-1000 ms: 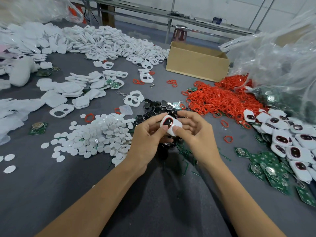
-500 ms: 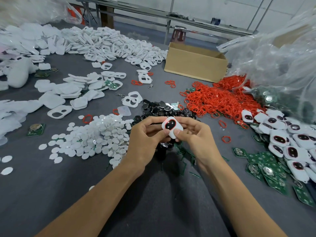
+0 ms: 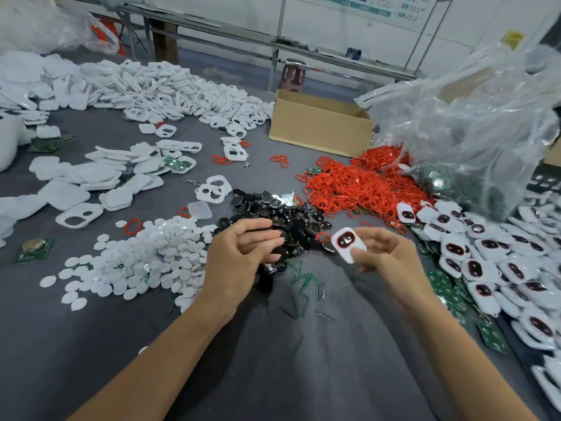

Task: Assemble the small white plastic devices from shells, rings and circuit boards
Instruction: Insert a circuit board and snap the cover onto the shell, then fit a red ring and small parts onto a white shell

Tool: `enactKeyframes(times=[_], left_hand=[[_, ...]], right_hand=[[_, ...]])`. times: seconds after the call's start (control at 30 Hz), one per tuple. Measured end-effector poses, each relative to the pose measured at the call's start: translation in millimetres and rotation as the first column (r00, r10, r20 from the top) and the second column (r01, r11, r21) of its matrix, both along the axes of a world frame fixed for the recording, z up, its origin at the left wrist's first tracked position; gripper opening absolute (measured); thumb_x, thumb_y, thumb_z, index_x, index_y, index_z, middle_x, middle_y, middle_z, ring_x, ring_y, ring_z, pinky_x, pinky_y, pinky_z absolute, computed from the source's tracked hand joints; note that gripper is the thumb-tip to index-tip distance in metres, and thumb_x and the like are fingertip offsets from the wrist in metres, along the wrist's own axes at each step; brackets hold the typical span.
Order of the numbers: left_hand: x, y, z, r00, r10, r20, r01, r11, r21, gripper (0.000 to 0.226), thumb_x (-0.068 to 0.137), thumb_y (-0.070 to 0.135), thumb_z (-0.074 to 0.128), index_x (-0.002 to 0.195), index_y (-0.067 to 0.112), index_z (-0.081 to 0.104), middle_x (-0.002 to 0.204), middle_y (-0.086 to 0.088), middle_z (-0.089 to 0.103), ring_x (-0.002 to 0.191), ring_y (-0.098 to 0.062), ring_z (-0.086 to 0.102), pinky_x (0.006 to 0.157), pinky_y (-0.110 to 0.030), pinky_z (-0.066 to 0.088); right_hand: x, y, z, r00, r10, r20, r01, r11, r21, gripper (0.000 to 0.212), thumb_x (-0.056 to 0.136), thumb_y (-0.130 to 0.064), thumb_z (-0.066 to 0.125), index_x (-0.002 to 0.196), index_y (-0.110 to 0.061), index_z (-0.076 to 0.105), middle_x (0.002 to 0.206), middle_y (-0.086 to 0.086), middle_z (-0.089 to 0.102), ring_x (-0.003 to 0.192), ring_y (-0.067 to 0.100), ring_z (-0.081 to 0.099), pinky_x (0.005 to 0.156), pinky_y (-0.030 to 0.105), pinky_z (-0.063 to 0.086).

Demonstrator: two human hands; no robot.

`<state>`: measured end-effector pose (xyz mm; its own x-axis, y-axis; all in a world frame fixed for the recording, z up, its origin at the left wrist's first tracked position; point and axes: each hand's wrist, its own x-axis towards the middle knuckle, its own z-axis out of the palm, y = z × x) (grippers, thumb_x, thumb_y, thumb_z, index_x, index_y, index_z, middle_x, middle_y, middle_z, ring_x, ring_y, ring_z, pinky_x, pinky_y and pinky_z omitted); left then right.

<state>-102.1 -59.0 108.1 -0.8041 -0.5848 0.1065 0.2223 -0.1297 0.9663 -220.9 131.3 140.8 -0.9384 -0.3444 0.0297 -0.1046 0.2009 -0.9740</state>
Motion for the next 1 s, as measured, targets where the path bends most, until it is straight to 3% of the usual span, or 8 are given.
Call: enactKeyframes(times=[0.17,0.3,0.37,0.5,0.63,0.73,0.93,1.0], left_hand=[[0,-2,0,0.995,0.097,0.003,-0.097,0.995,0.018,0.026,0.078,0.001,0.076,0.099,0.015,0.070,0.085,-0.002,0.077,0.079,-0.018,0.074,0.064,-0.021,0.058],[-1,-4,-4,0.993,0.116,0.021,-0.116,0.993,0.003,0.024,0.079,0.000,0.075,0.097,0.015,0.070,0.083,-0.002,0.077,0.078,-0.017,0.074,0.062,-0.020,0.057],[-1,-5,-5,0.992,0.125,0.022,-0.125,0.992,0.002,0.024,0.079,-0.002,0.074,0.096,0.015,0.070,0.084,-0.005,0.076,0.077,-0.017,0.074,0.062,-0.020,0.058],[-2,-5,-4,0.987,0.157,0.022,-0.157,0.988,-0.017,0.025,0.079,-0.005,0.073,0.093,0.016,0.070,0.082,-0.002,0.076,0.077,-0.018,0.074,0.063,-0.021,0.058],[-2,-1,-1,0.985,0.168,0.029,-0.164,0.981,-0.106,0.028,0.085,-0.007,0.067,0.094,0.018,0.069,0.085,0.004,0.077,0.084,-0.011,0.074,0.073,-0.020,0.058],[0,1,4,0.979,0.204,0.017,-0.199,0.969,-0.146,0.029,0.085,-0.009,0.066,0.093,0.018,0.069,0.083,0.005,0.077,0.083,-0.009,0.073,0.074,-0.019,0.058],[7,-4,14,0.905,0.423,-0.032,-0.412,0.858,-0.308,0.018,0.079,0.007,0.078,0.085,0.022,0.070,0.072,0.009,0.074,0.068,-0.005,0.071,0.069,-0.022,0.058],[9,-12,20,0.855,0.503,-0.126,-0.502,0.744,-0.441,0.014,0.083,0.009,0.074,0.085,0.022,0.070,0.073,0.013,0.071,0.067,-0.001,0.068,0.067,-0.015,0.054]], right_hand=[[-63,86,22,0.908,-0.398,-0.130,0.411,0.907,0.096,0.029,0.084,0.001,0.067,0.112,-0.004,0.063,0.071,0.008,0.064,0.043,0.005,0.060,0.040,0.016,0.047],[-94,126,33,0.847,-0.503,-0.174,0.531,0.820,0.213,0.057,0.082,-0.001,0.069,0.135,-0.006,0.048,0.120,0.014,0.062,0.095,0.020,0.068,0.089,0.039,0.056],[-91,129,32,0.839,-0.480,-0.256,0.542,0.779,0.315,0.063,0.082,0.001,0.067,0.139,-0.011,0.044,0.135,0.012,0.054,0.110,0.035,0.061,0.095,0.051,0.050],[-73,110,29,0.816,-0.381,-0.434,0.530,0.793,0.300,0.033,0.089,0.000,0.057,0.114,-0.021,0.064,0.105,0.009,0.070,0.060,0.017,0.060,0.045,0.025,0.051],[-52,59,16,0.790,-0.194,-0.581,0.419,0.863,0.281,0.024,0.087,0.000,0.058,0.099,-0.015,0.072,0.096,0.004,0.073,0.083,0.014,0.065,0.078,0.026,0.051],[-28,9,-1,0.796,-0.073,-0.600,0.256,0.940,0.225,0.025,0.084,0.006,0.060,0.096,-0.013,0.072,0.091,0.001,0.071,0.081,0.011,0.064,0.076,0.006,0.044],[2,-28,-36,0.683,0.039,-0.730,0.134,0.975,0.178,0.033,0.079,0.012,0.064,0.093,-0.016,0.073,0.089,-0.008,0.069,0.085,0.012,0.065,0.083,0.025,0.049],[0,-25,-38,0.660,0.029,-0.751,0.144,0.976,0.164,0.039,0.078,0.013,0.064,0.092,-0.021,0.073,0.088,-0.012,0.068,0.082,0.003,0.062,0.081,0.015,0.046]])
